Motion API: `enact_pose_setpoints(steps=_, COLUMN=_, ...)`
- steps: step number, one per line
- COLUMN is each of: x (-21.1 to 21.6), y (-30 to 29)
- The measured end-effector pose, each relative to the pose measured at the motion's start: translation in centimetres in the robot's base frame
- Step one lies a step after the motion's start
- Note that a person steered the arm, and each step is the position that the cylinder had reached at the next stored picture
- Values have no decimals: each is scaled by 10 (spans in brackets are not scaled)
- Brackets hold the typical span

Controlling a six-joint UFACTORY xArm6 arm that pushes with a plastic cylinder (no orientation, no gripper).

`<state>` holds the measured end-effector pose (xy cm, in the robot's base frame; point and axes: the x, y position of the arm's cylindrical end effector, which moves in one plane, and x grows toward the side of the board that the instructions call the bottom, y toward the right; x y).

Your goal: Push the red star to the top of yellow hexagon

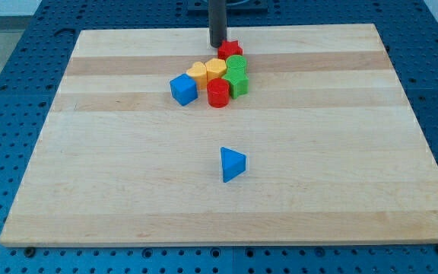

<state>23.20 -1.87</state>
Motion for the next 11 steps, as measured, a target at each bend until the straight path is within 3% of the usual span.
enact_pose_setpoints(steps=2, x=-39, y=54)
enact_pose_setpoints(steps=4, x=-38, y=106)
enact_pose_setpoints(steps=8, x=10, y=117)
enact_pose_setpoints(steps=11, x=16, y=84)
